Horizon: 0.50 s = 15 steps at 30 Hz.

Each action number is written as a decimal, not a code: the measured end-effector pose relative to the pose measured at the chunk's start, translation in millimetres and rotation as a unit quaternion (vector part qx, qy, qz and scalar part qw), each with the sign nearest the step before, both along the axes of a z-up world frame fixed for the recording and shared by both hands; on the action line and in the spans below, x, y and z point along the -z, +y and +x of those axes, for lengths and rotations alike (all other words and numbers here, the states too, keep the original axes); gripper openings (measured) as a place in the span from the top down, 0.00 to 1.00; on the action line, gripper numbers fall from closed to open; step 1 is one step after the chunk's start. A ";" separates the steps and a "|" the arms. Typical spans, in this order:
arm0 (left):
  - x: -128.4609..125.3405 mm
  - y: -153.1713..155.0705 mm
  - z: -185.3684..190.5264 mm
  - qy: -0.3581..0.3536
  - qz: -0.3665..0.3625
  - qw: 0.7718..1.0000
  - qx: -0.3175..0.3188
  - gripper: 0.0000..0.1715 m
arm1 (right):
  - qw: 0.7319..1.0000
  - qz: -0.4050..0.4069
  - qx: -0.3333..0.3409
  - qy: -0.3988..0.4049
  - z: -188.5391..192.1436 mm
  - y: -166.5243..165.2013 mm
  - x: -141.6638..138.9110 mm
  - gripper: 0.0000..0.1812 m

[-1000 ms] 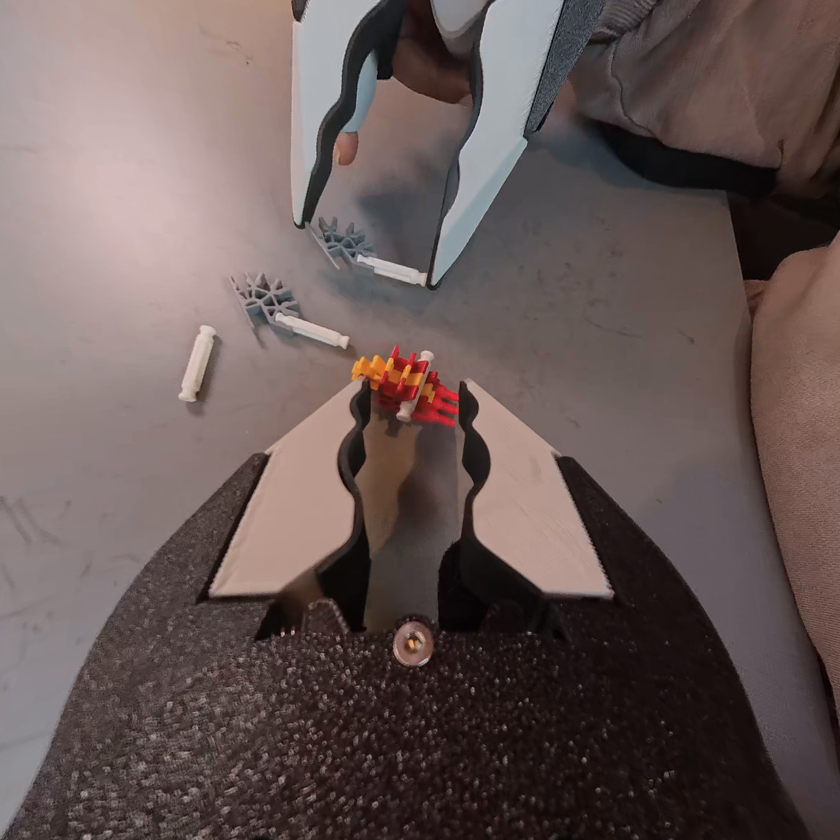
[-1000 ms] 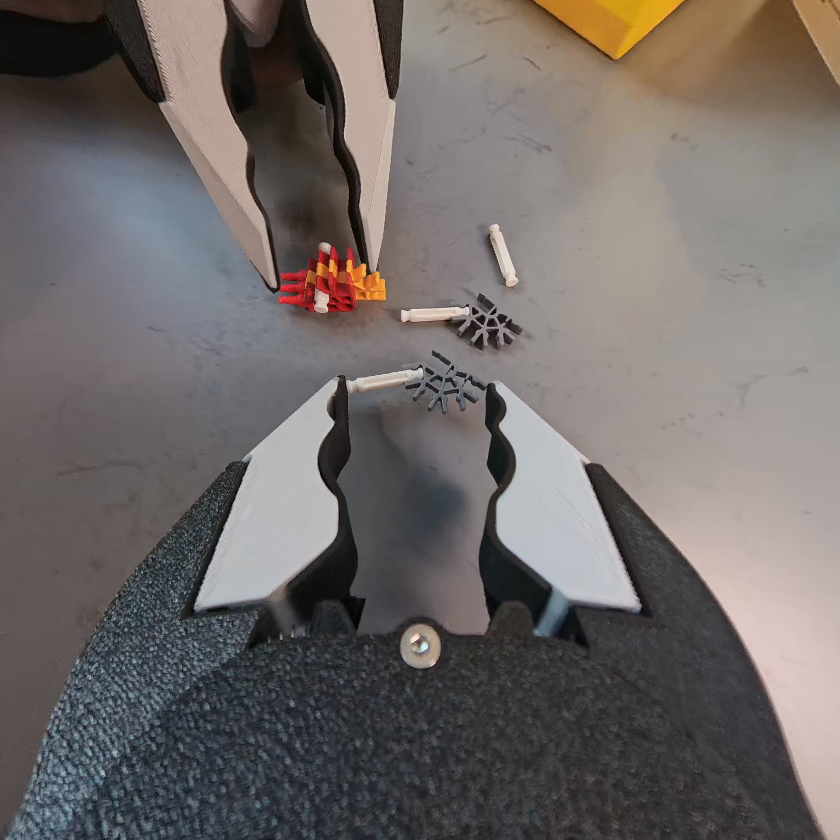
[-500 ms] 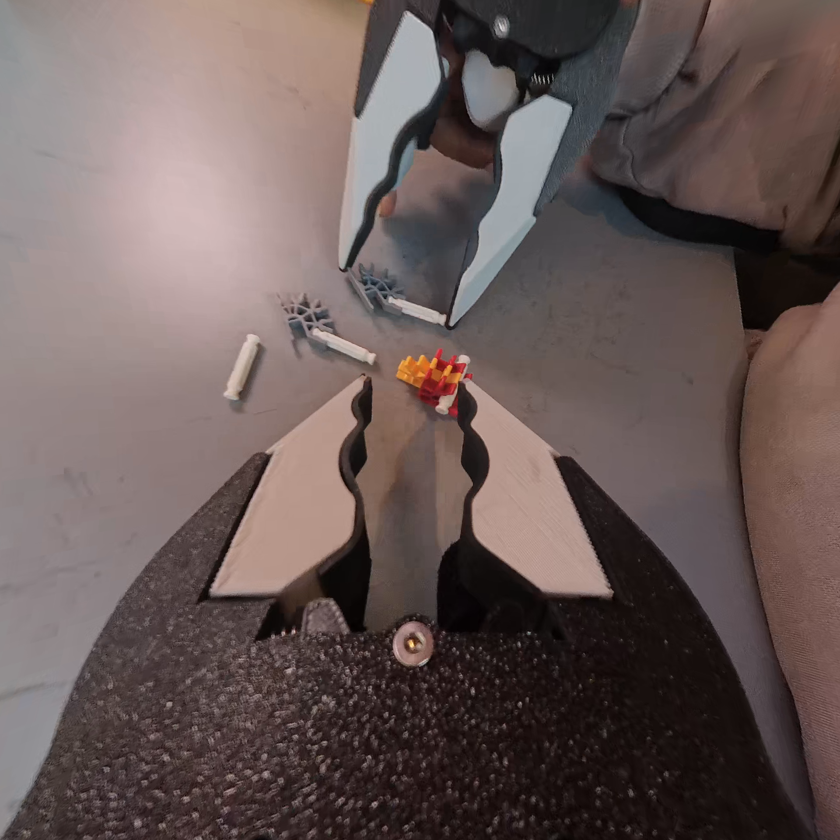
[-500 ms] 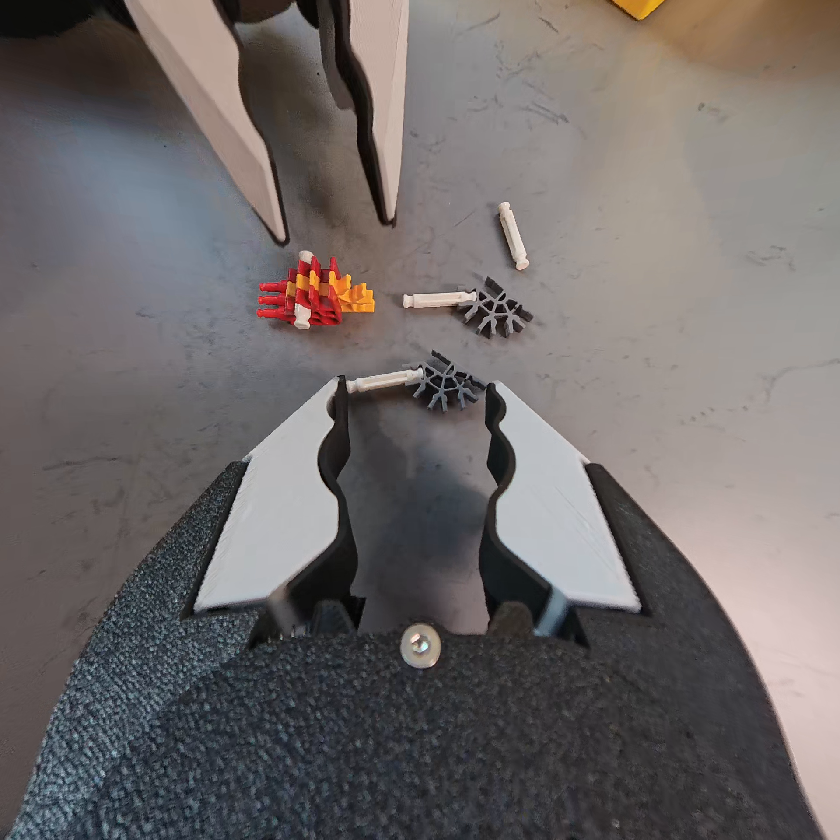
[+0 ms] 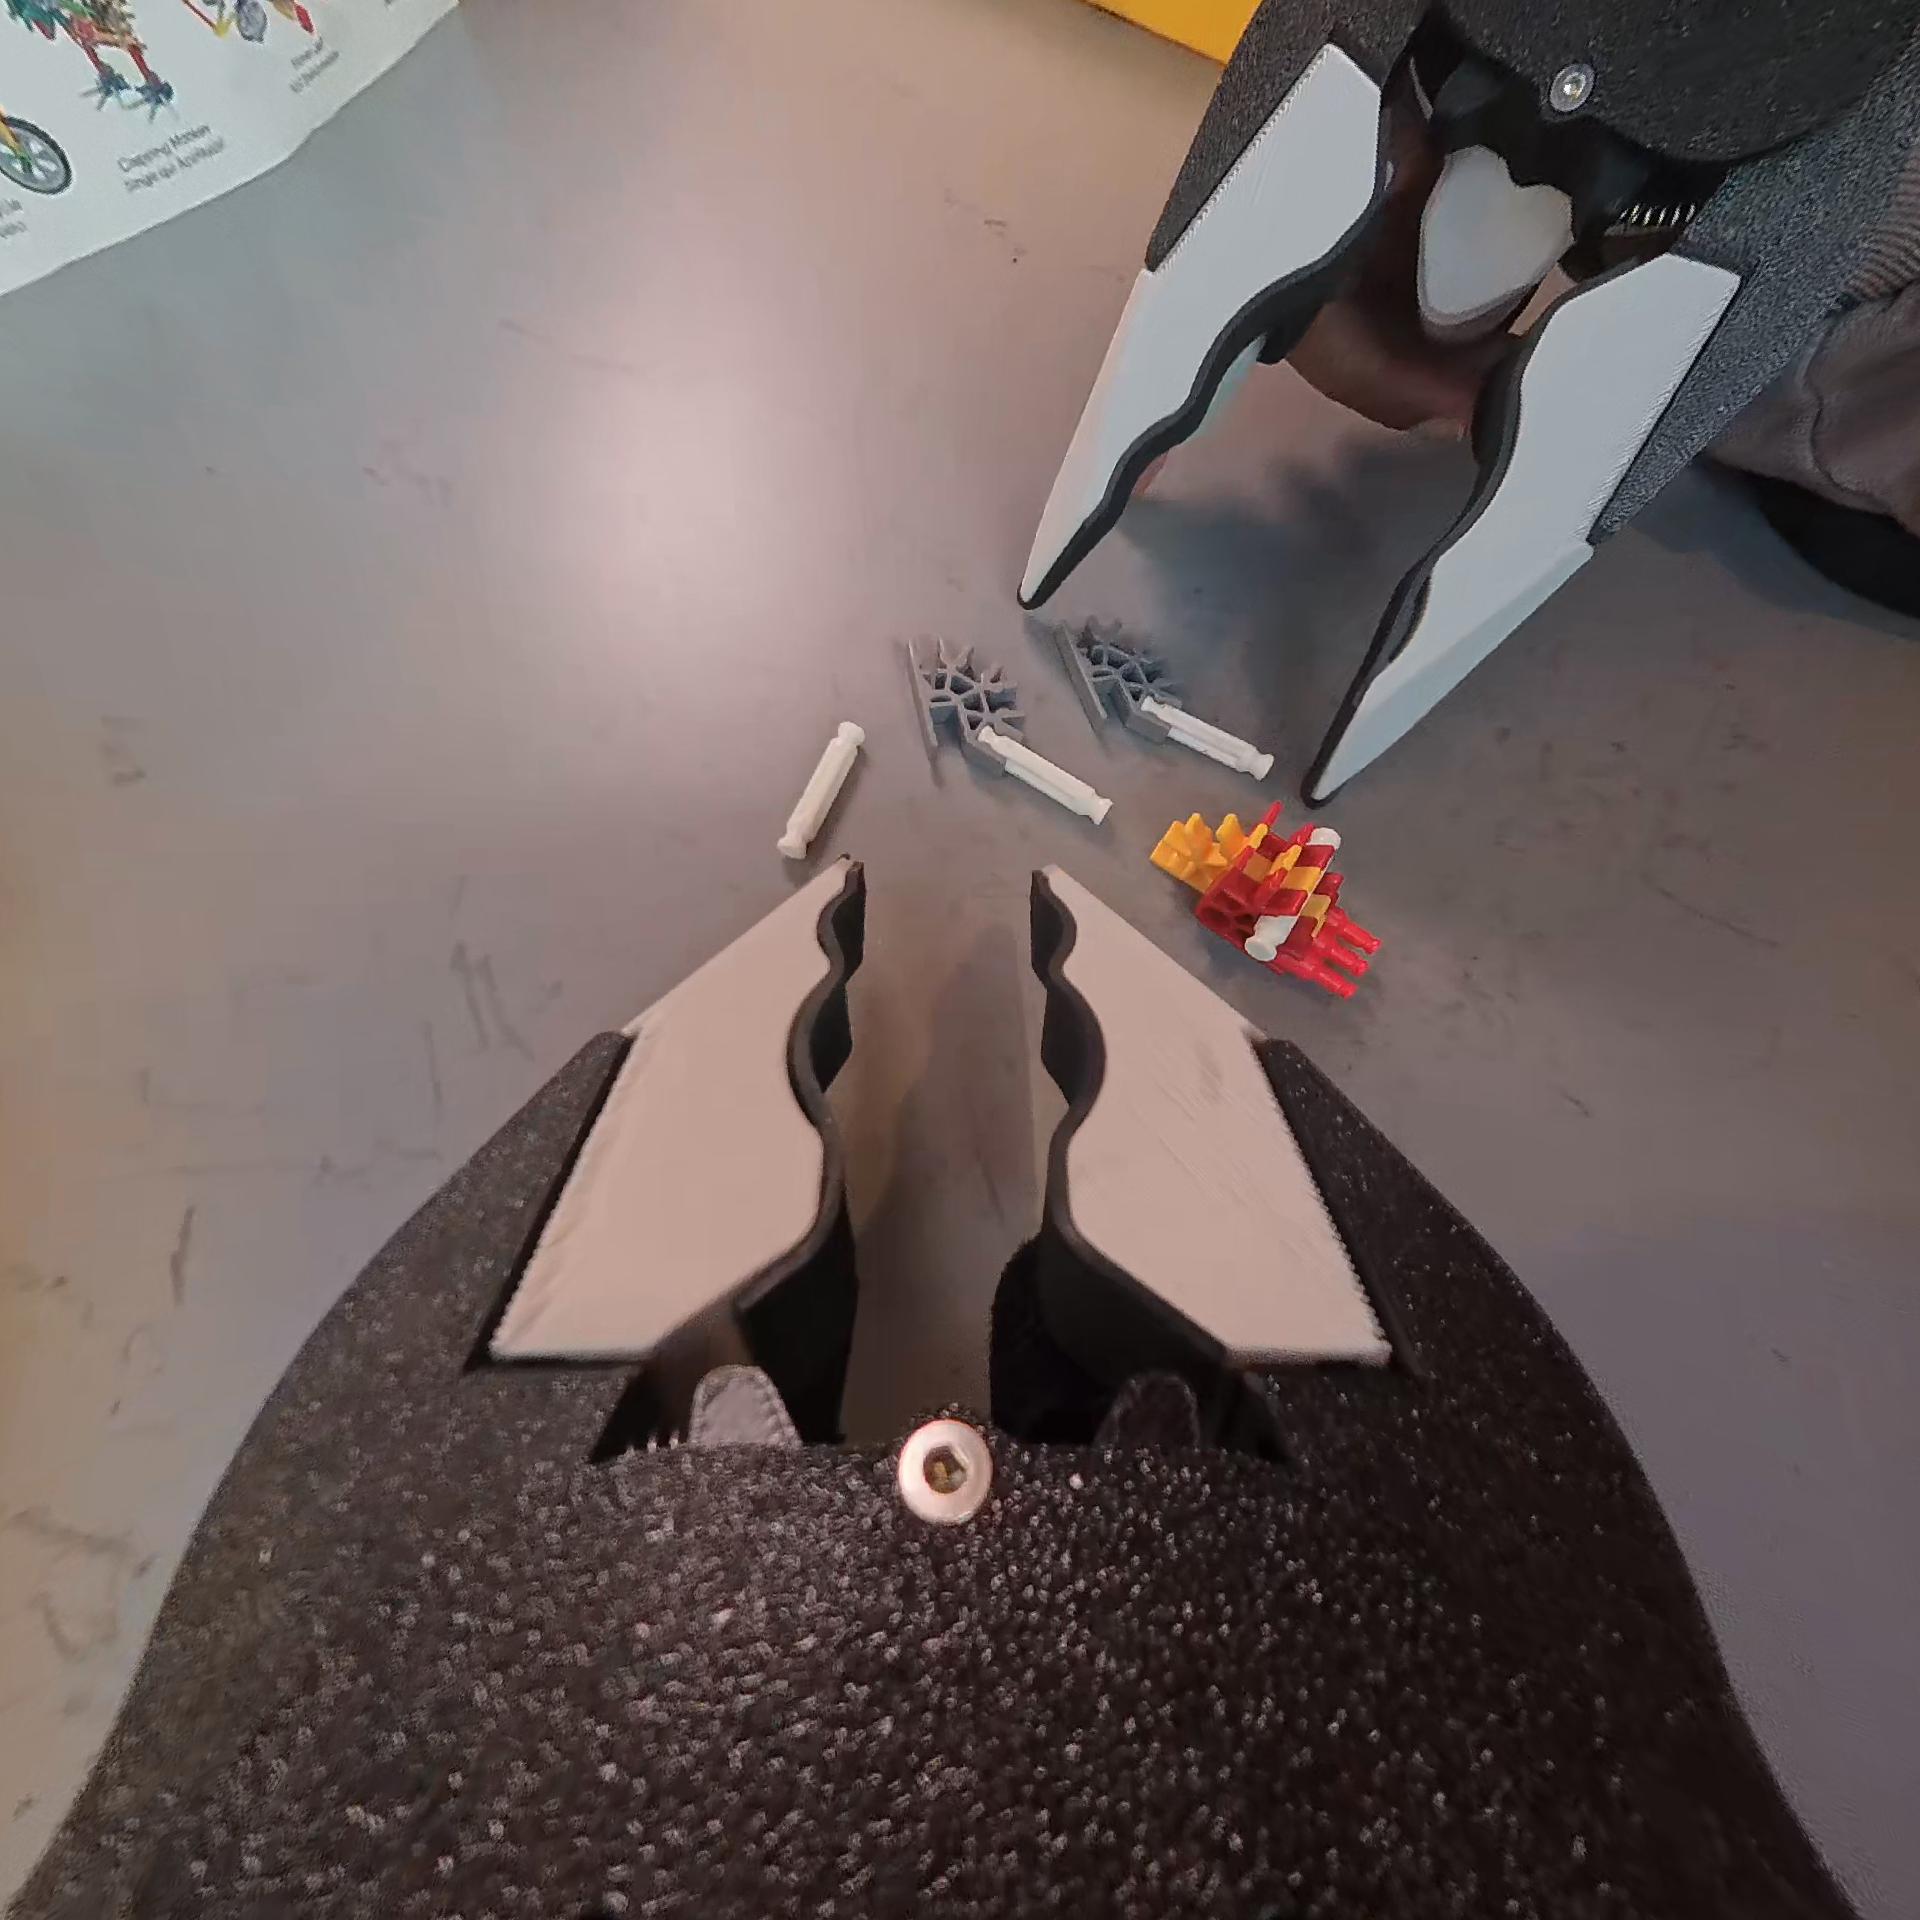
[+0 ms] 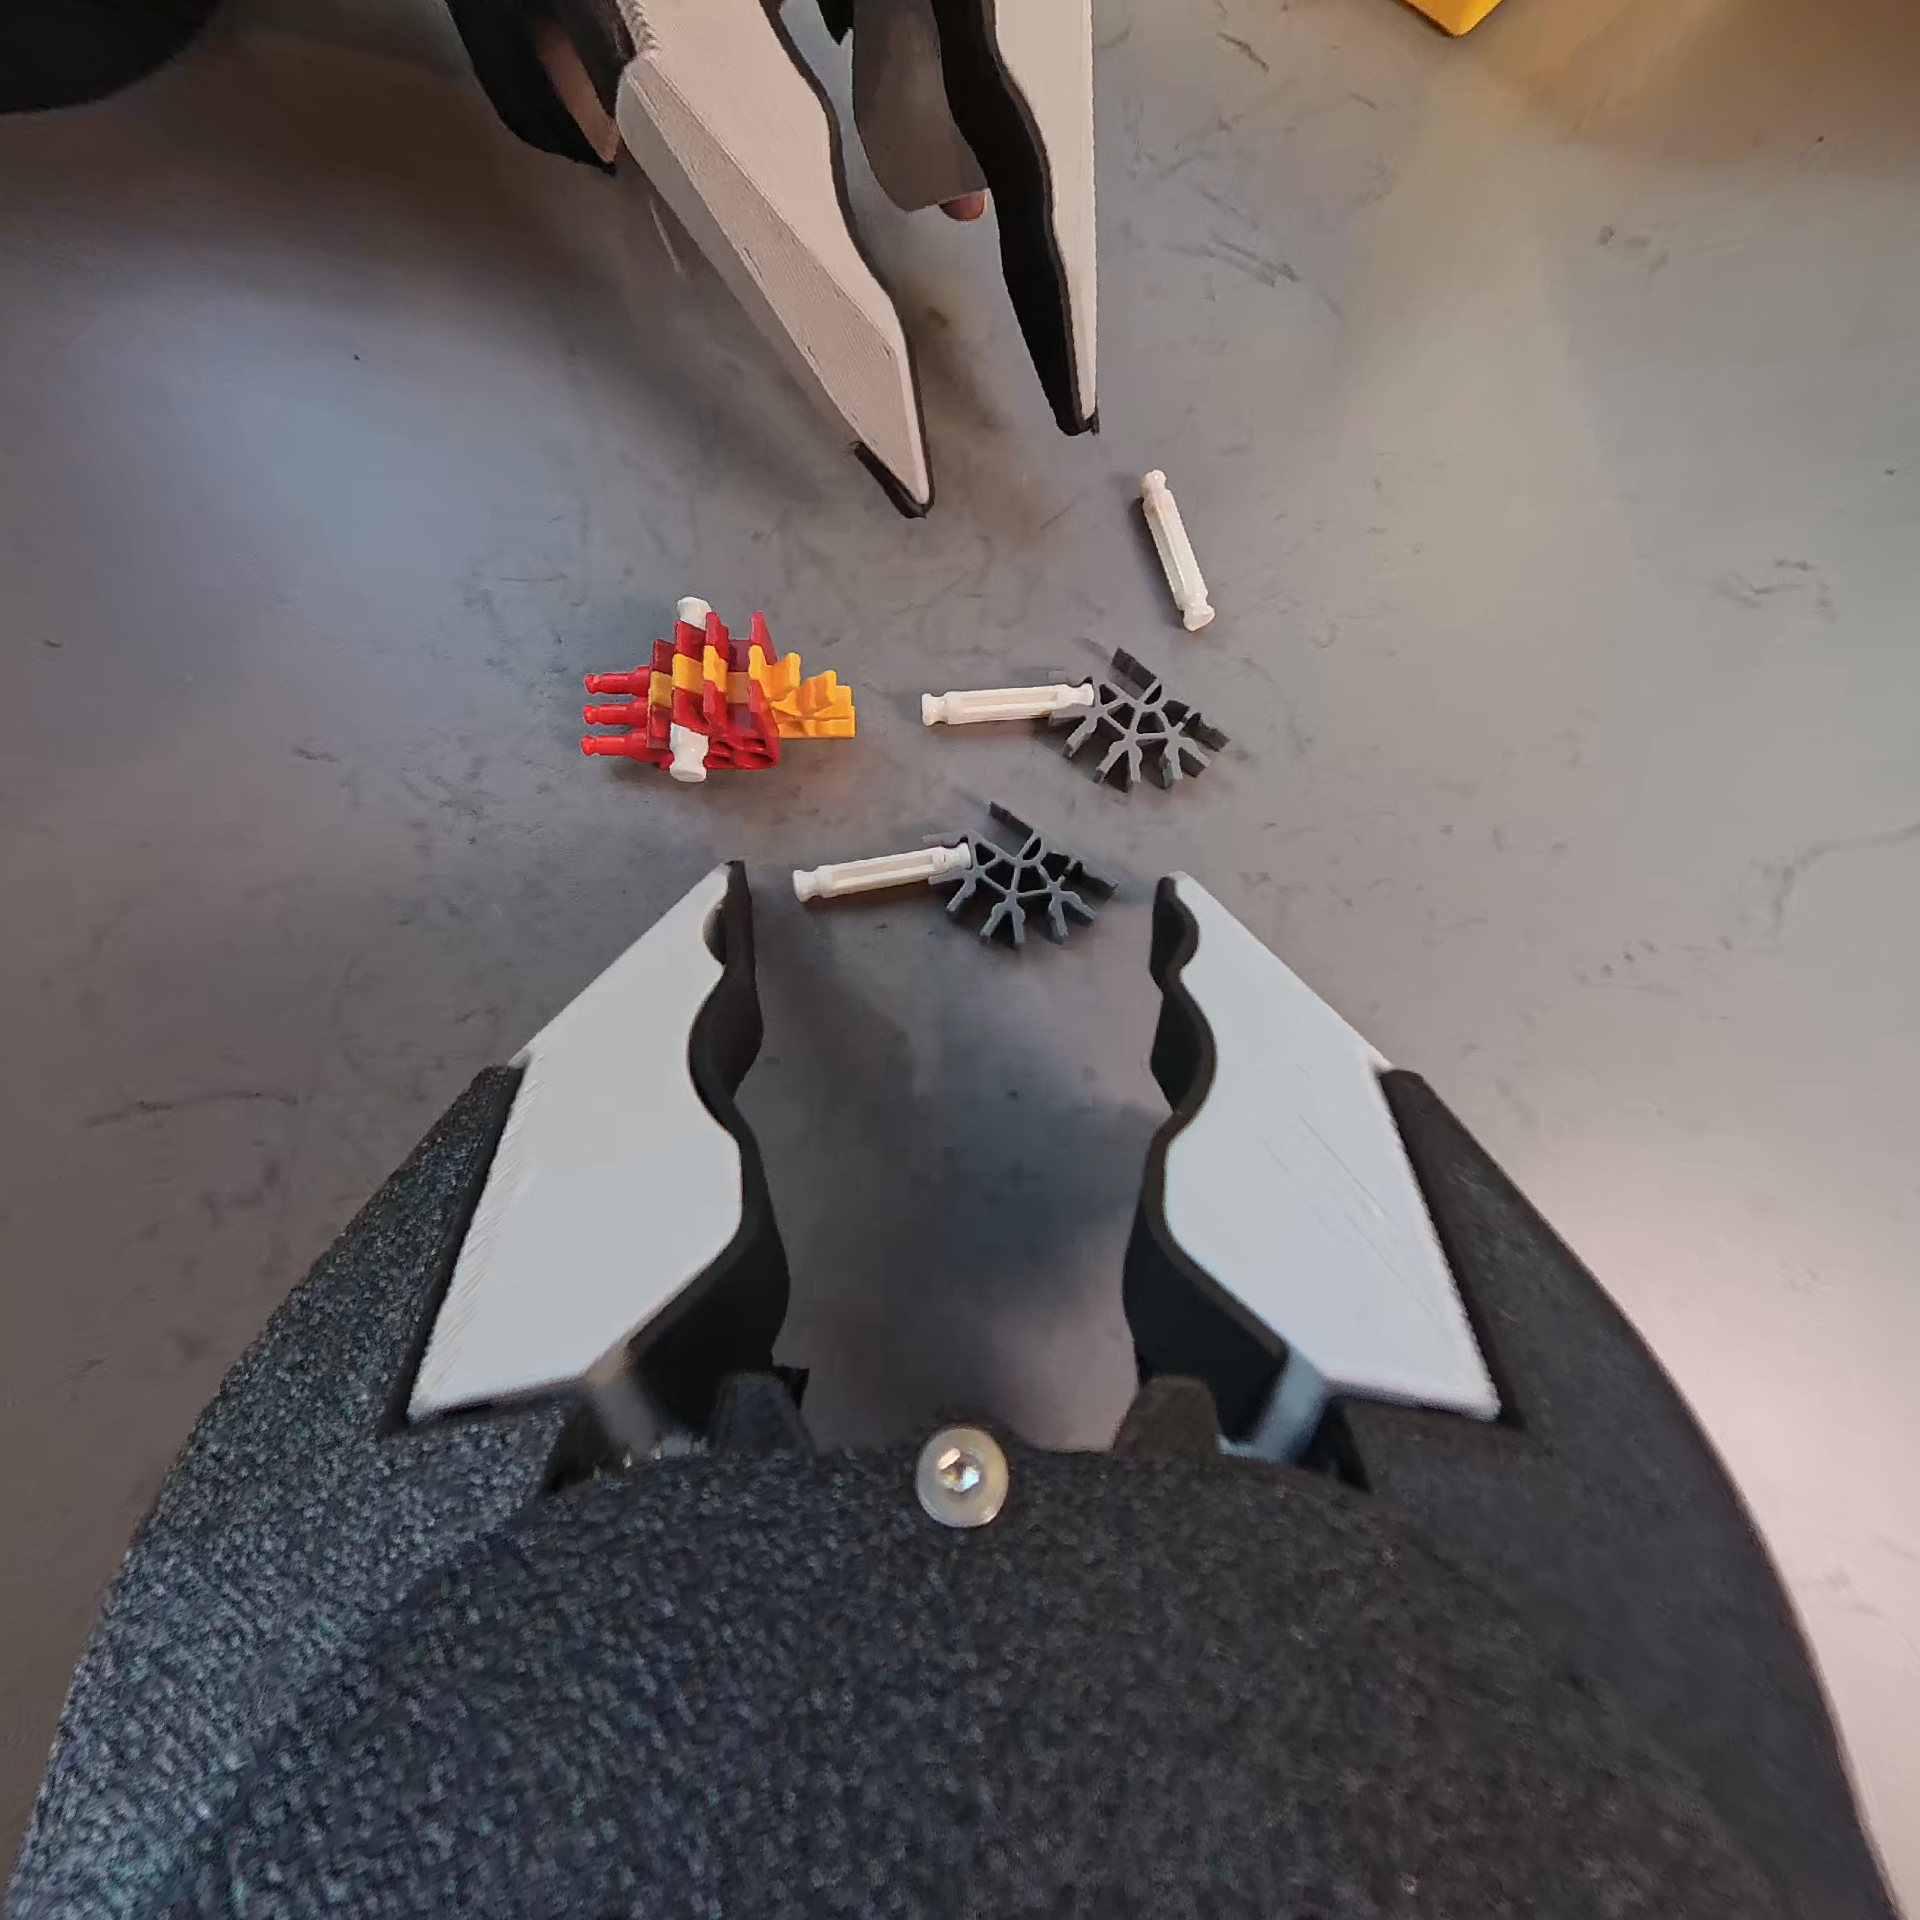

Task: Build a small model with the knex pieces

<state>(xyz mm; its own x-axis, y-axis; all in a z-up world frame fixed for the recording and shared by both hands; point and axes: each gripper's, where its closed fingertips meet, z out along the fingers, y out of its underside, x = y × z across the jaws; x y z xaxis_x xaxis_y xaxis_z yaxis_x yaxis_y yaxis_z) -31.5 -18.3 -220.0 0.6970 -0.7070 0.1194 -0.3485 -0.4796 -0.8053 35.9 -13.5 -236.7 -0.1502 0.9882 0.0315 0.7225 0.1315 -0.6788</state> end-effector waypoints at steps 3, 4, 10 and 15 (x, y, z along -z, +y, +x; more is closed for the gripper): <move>0.1 1.4 4.5 0.006 0.006 1.000 0.006 0.86 | 1.000 -0.009 0.001 0.018 -1.9 0.6 -5.9 0.53; 1.5 3.3 5.1 0.009 0.004 1.000 0.004 0.86 | 1.000 -0.010 0.005 0.024 -2.7 2.6 -8.6 0.52; -3.9 21.4 23.4 -0.024 -0.036 0.999 -0.018 0.81 | 0.997 0.003 0.046 0.061 -3.9 24.2 -23.3 0.63; 10.2 32.8 37.4 0.022 -0.072 0.997 -0.028 0.78 | 0.994 0.003 0.073 0.085 -3.0 36.2 -30.1 0.65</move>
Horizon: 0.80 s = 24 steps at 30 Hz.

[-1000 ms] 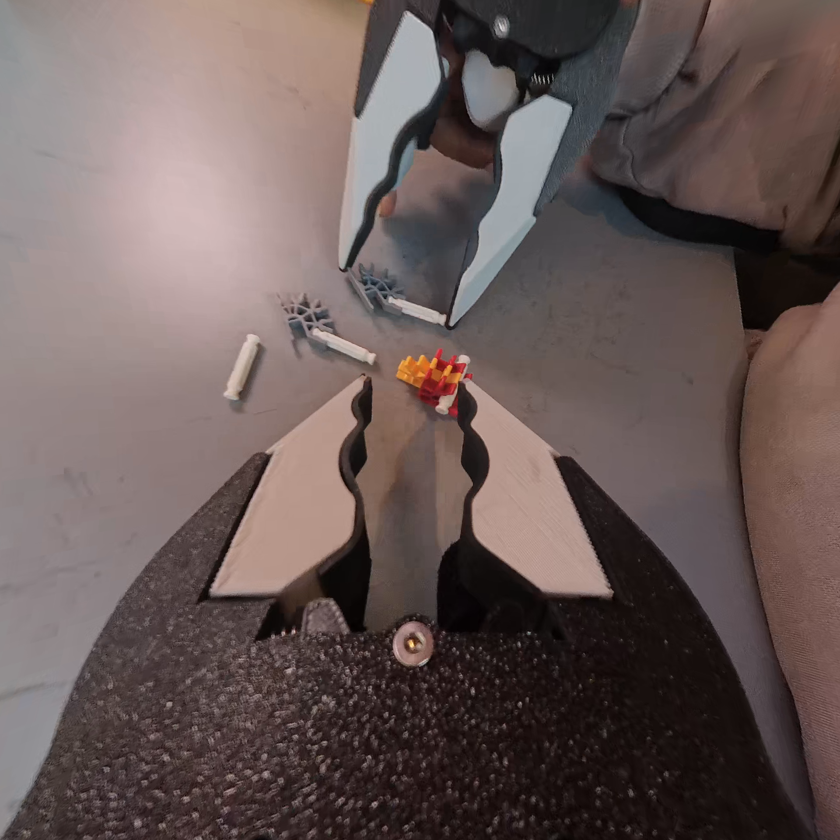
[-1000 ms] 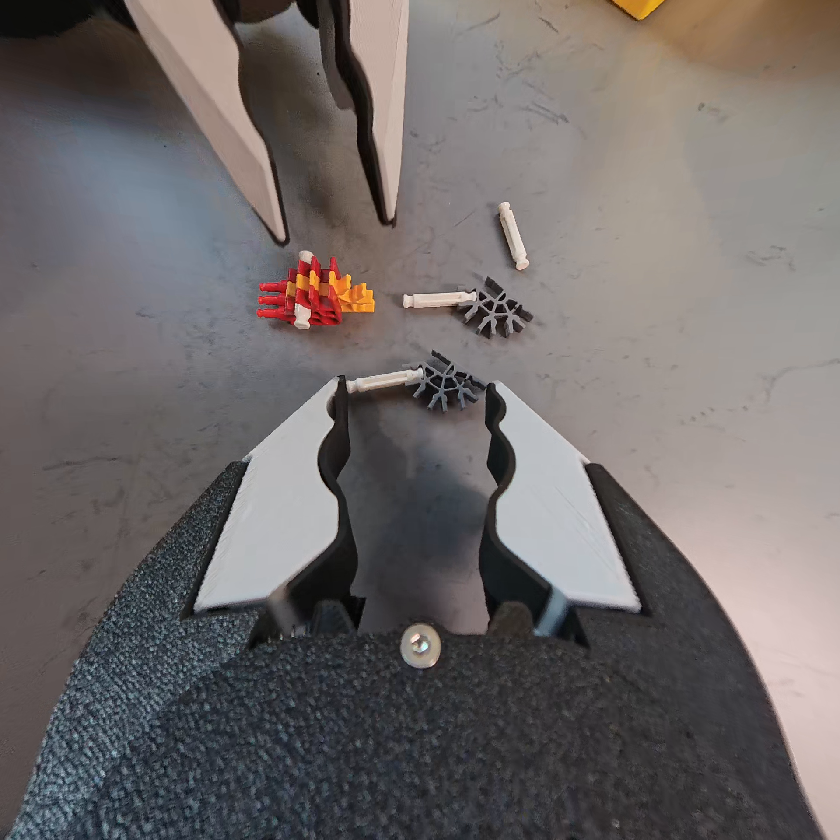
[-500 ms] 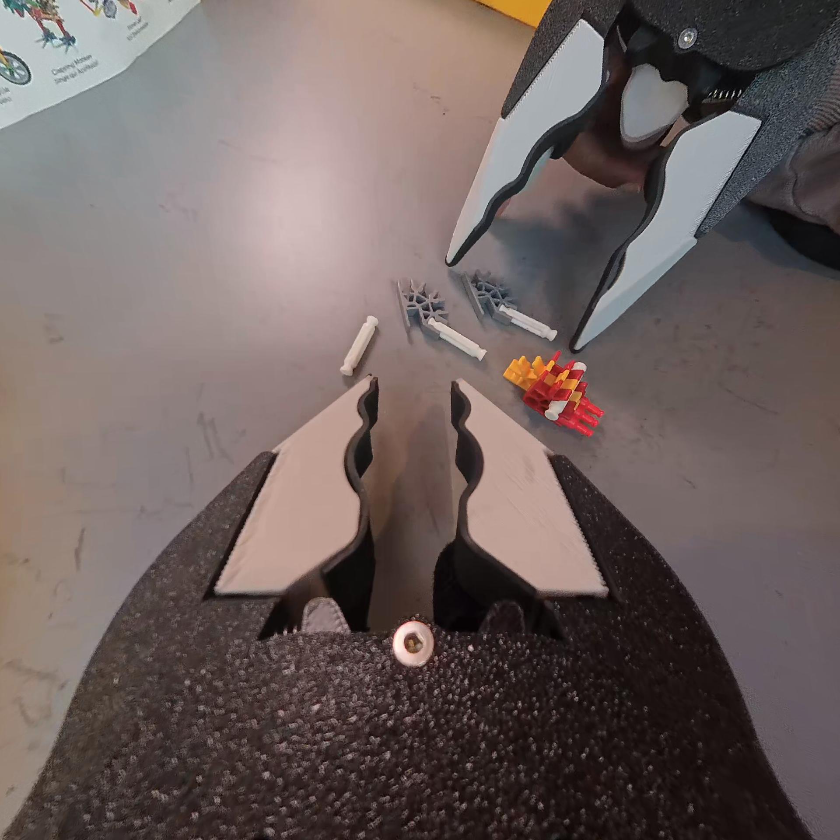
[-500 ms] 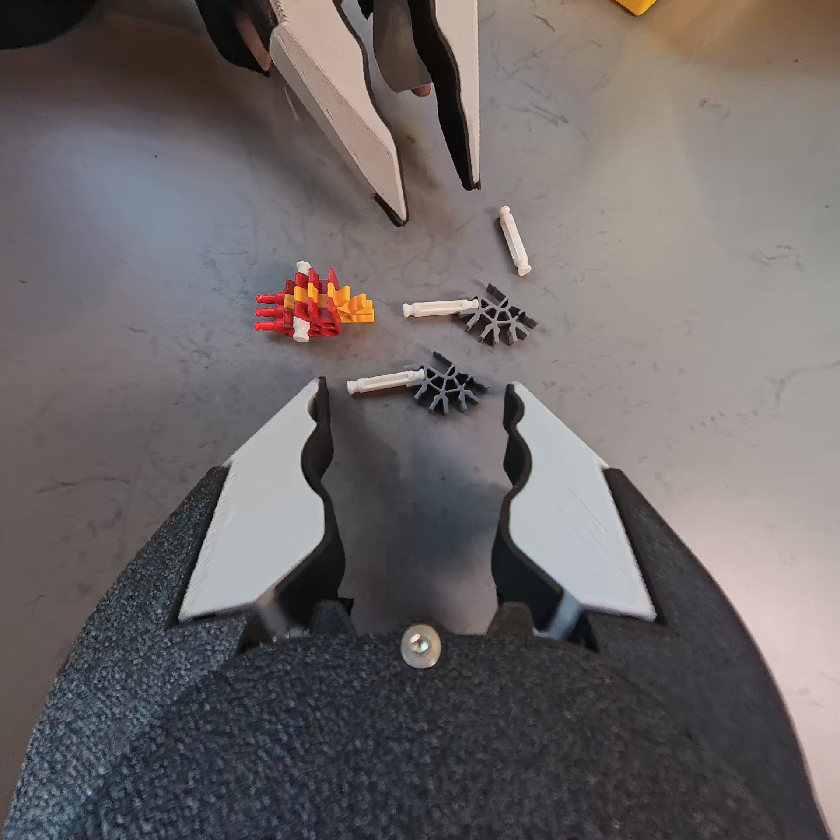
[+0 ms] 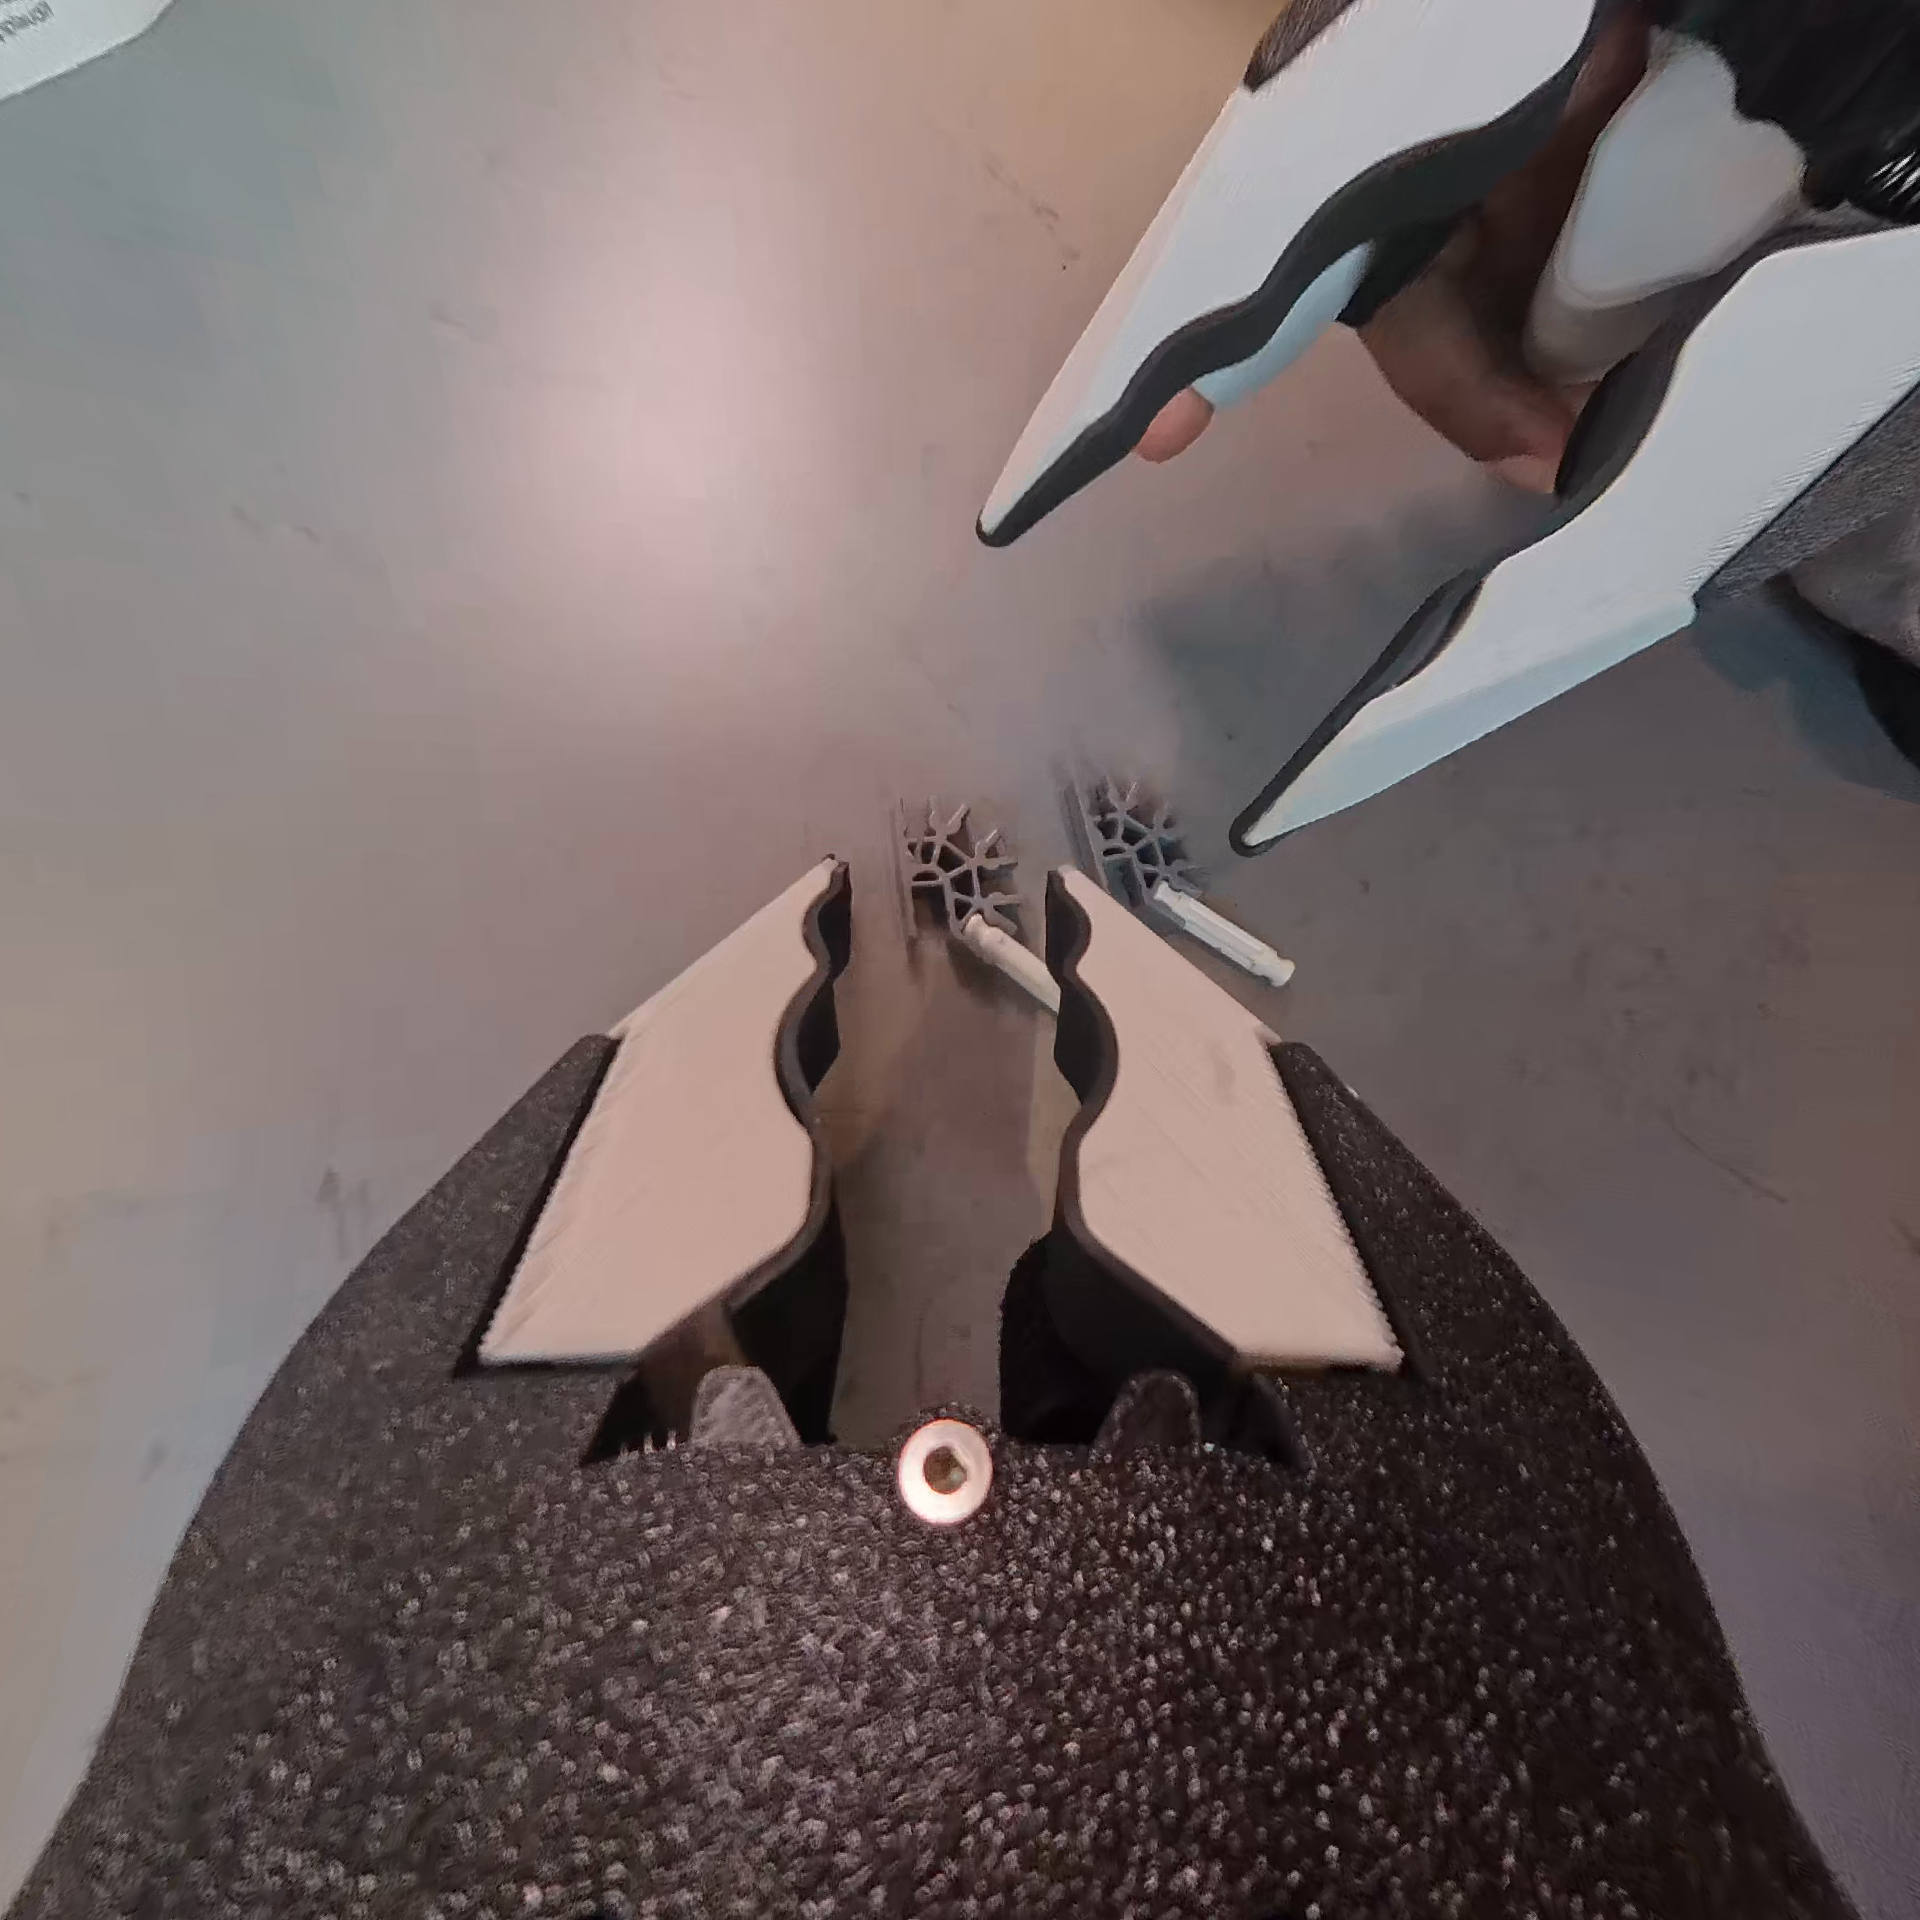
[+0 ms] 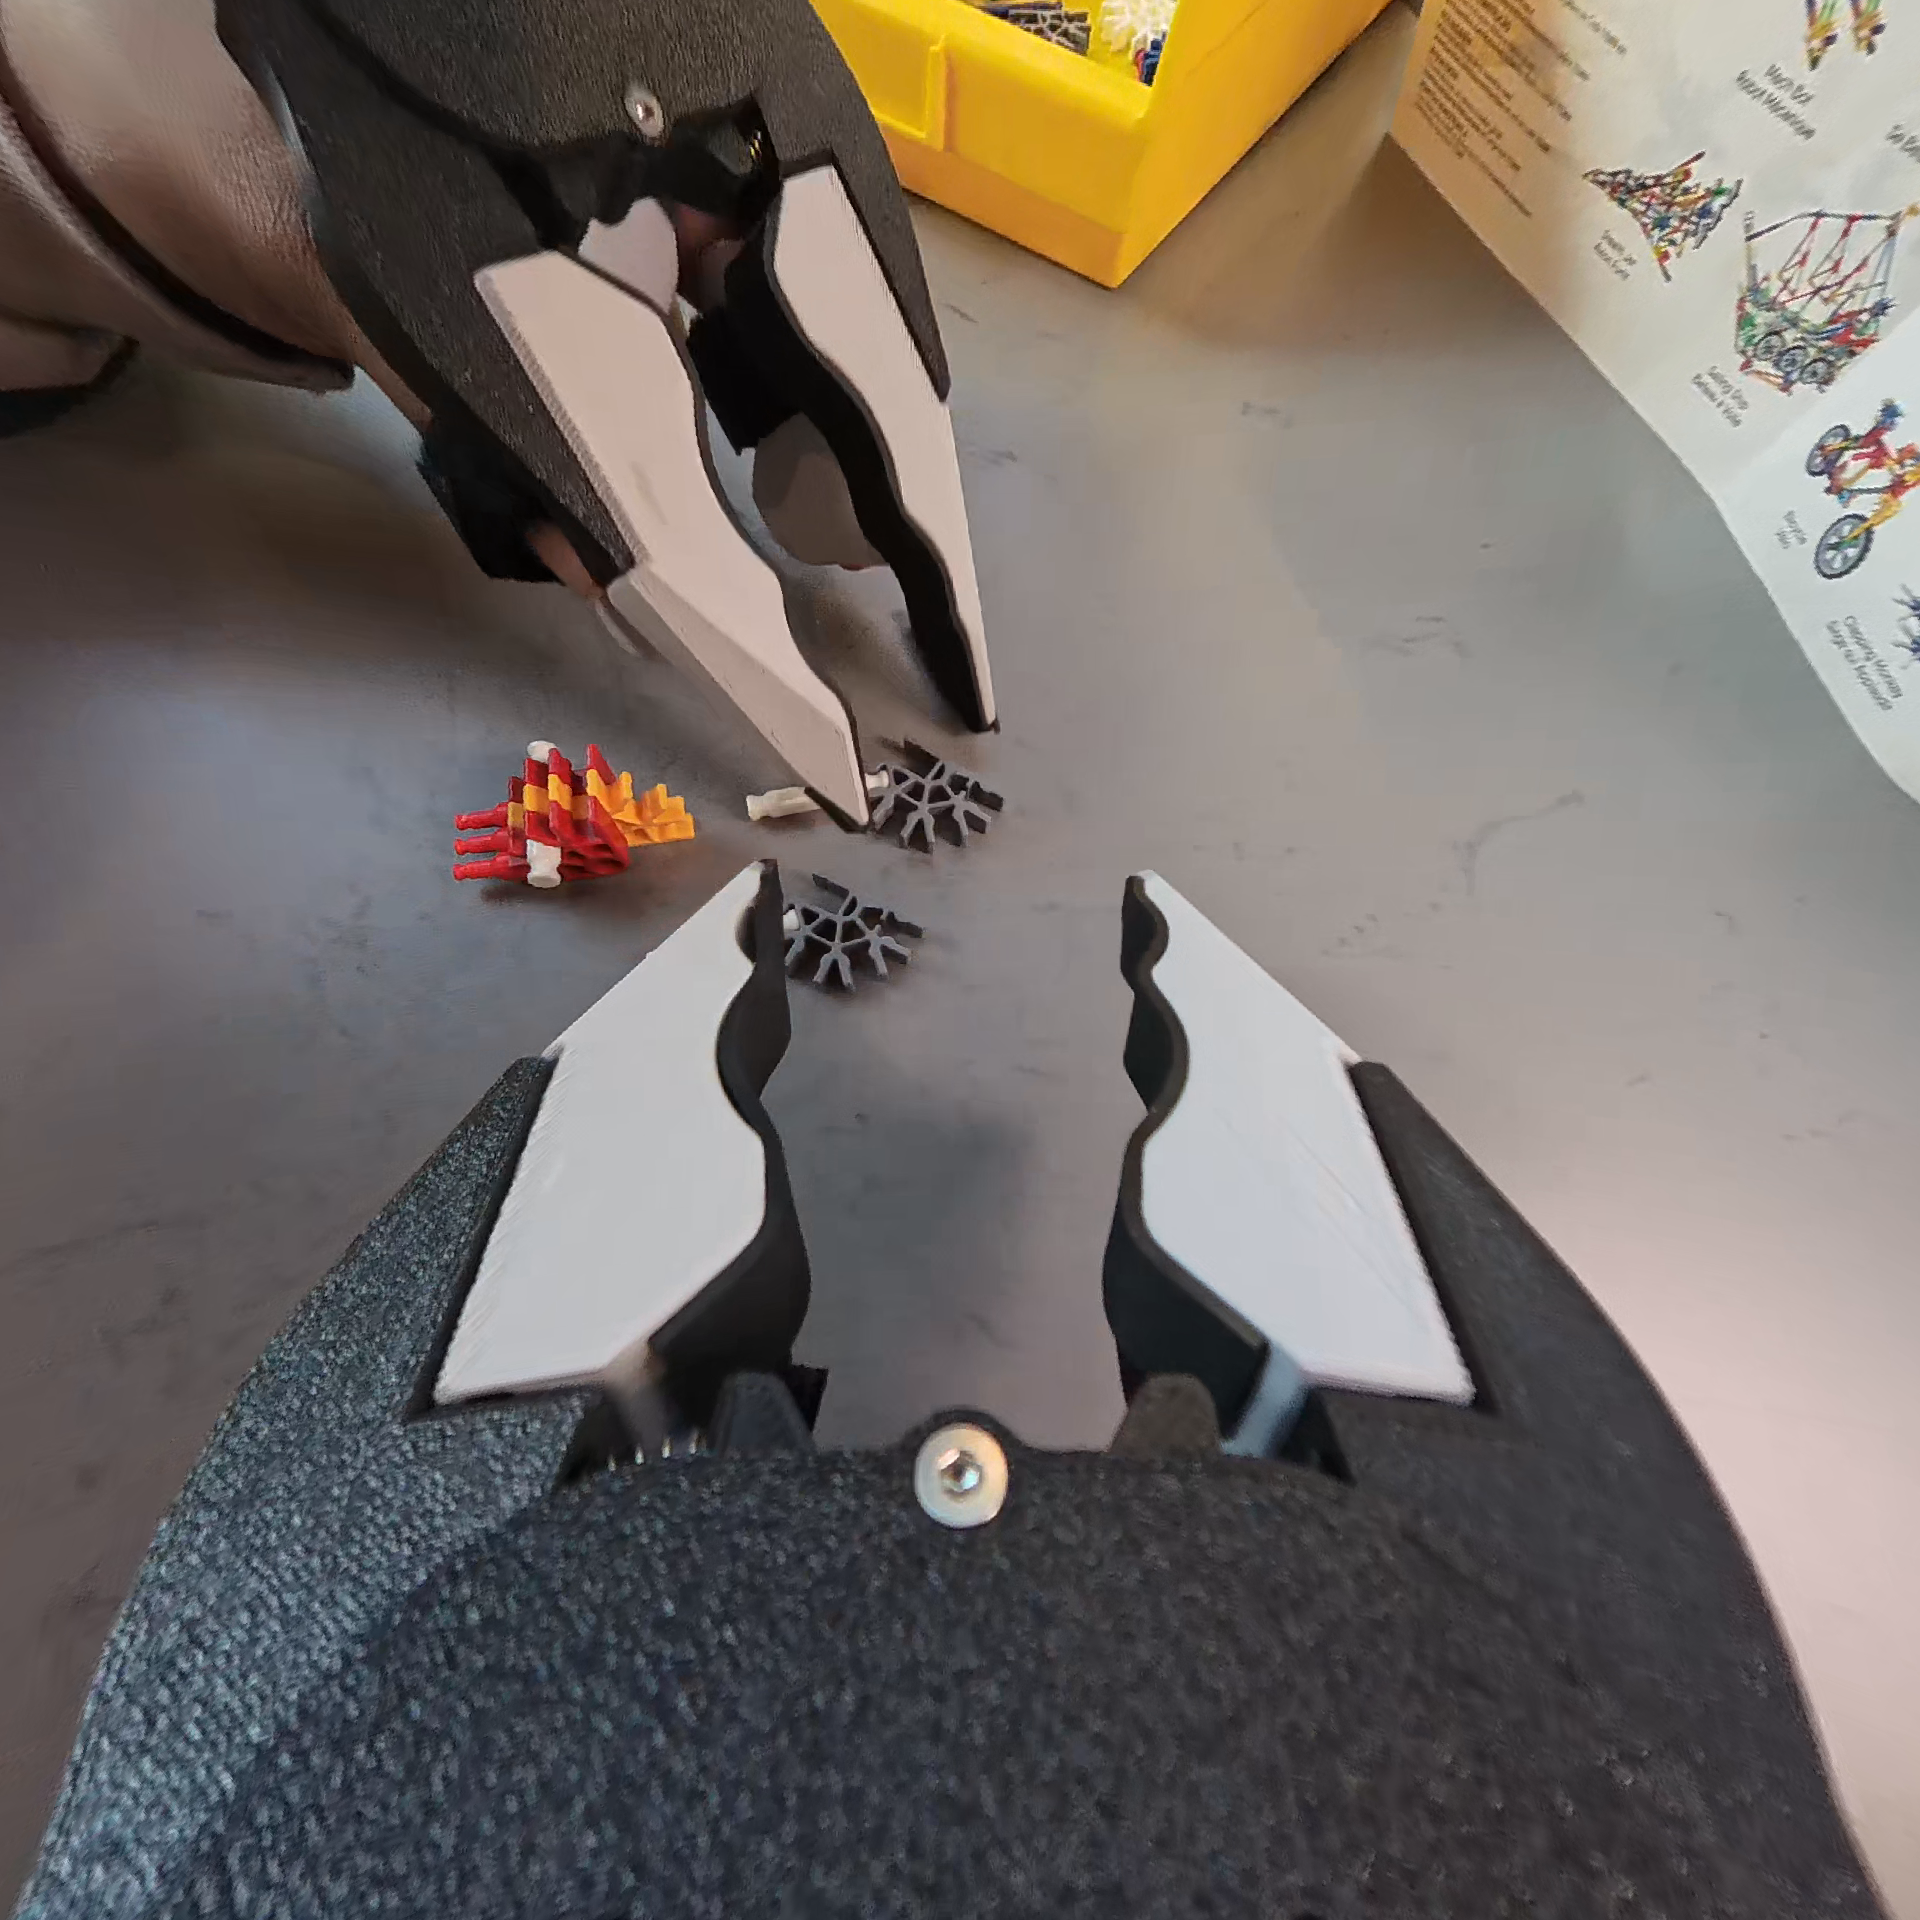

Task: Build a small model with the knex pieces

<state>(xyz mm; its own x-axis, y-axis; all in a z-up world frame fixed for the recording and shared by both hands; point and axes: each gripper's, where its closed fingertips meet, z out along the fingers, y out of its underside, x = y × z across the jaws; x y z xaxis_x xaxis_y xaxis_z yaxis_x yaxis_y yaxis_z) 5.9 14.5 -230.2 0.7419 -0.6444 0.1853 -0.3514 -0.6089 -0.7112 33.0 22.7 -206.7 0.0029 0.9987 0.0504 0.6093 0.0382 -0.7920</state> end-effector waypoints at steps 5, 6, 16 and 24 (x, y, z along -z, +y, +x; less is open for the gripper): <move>5.0 4.6 -2.1 0.044 0.009 0.999 0.007 0.86 | 1.000 0.011 0.005 0.006 0.6 2.0 -3.6 0.65; 4.8 3.9 -2.5 0.039 0.014 0.999 0.012 0.86 | 1.000 0.013 0.004 0.007 0.6 1.8 -4.2 0.65; -76.8 -27.2 -32.6 -0.168 0.131 0.975 0.067 0.87 | 0.999 0.011 0.020 0.024 -8.5 6.4 -4.1 0.73; -103.3 -36.0 -52.8 -0.288 0.130 0.945 0.084 0.87 | 0.995 -0.035 0.061 -0.068 -64.8 16.0 17.2 0.82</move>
<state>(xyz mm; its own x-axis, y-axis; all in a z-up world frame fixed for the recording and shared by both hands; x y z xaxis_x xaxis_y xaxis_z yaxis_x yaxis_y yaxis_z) -46.9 -21.4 -127.0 0.4492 -0.8235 0.3464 0.0640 -0.3571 -0.9319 -31.8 38.7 -223.8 0.1224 0.9924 -0.0105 0.7074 -0.0947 -0.7005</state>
